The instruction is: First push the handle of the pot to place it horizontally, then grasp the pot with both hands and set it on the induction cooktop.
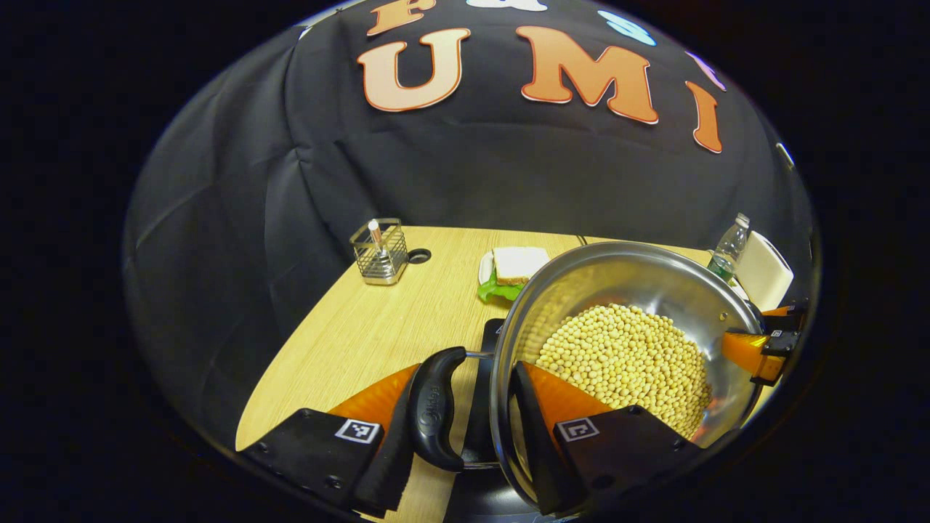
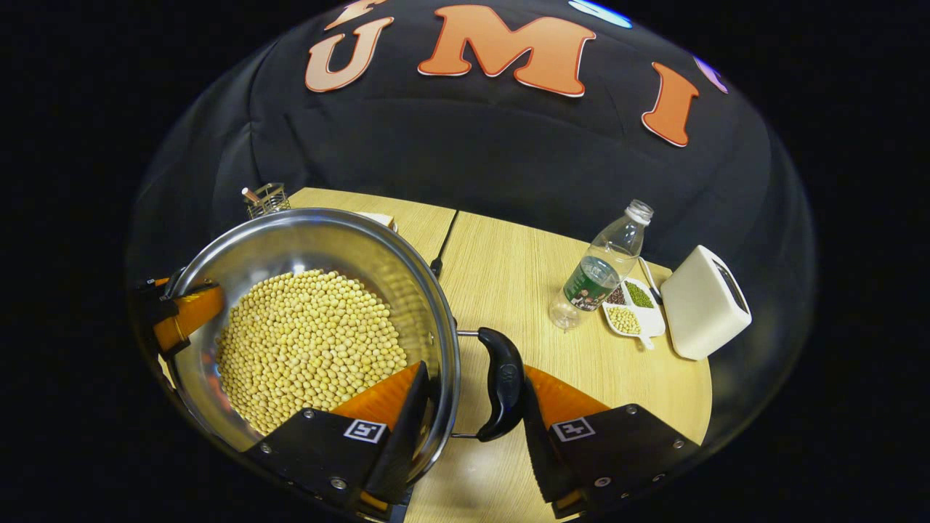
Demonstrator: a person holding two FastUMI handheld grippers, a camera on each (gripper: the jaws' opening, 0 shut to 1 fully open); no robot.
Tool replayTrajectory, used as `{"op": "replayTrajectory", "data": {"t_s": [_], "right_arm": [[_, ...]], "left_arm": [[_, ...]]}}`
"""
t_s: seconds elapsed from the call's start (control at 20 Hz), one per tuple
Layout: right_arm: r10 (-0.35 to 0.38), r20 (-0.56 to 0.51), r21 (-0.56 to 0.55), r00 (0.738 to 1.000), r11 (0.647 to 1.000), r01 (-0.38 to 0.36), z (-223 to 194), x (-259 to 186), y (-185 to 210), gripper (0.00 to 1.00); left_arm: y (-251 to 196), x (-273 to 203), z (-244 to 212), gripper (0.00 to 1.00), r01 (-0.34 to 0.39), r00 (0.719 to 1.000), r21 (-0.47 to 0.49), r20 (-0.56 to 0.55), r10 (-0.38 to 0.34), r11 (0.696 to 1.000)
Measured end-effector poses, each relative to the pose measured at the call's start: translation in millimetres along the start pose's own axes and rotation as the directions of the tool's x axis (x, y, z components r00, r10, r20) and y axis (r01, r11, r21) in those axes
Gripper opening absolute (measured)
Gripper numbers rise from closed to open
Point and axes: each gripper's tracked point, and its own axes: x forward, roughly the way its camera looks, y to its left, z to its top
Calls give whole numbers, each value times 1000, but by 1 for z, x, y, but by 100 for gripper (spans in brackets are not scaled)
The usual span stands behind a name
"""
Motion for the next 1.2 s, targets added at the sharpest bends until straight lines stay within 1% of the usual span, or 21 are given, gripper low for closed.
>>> {"op": "replayTrajectory", "data": {"t_s": [0.05,0.2,0.5,0.65,0.7,0.75,0.8,0.85,0.9,0.95,1.0,1.05,1.1,1.2], "right_arm": [[1,-7,-1,1000,1000,-1,0,2,5,69],[6,-22,1,1000,1000,-6,-7,4,2,68],[5,-47,-5,999,1000,-5,-13,11,10,69],[0,-40,-9,999,1000,-1,-6,12,14,68],[5,-44,-8,999,1000,-5,-7,12,15,69],[12,-45,1,999,1000,-12,-4,11,14,68],[18,-46,7,999,1000,-18,-3,10,9,65],[23,-50,5,998,1000,-23,-3,8,6,69],[30,-49,-1,998,1000,-30,-4,6,5,70],[39,-48,-2,998,999,-39,-4,4,6,74],[43,-33,6,999,999,-43,-3,2,6,75],[46,-8,16,999,999,-46,2,-4,4,77],[46,18,20,999,999,-46,8,-13,-1,77],[38,84,-8,996,999,-38,22,-33,-11,79]], "left_arm": [[2,3,-4,74,0,1000,-4,-10,0,1000],[6,8,-9,74,-2,1000,-4,-18,2,1000],[5,20,-17,74,5,999,-9,-41,-5,1000],[6,26,-21,74,10,999,-27,-46,-11,1000],[8,26,-23,77,10,999,-29,-45,-11,1000],[8,27,-23,70,10,999,-29,-44,-12,1000],[7,25,-25,74,8,998,-22,-58,-10,1000],[7,23,-26,75,-1,998,-18,-61,0,1000],[8,23,-25,80,-20,998,3,-56,20,1000],[11,21,-20,82,-48,998,27,-42,49,999],[10,15,-18,92,-64,997,33,-39,65,997],[11,10,-13,87,-78,997,21,-24,79,997],[13,2,-9,88,-86,996,11,-4,86,996],[20,-19,8,90,-116,992,3,53,116,993]]}}
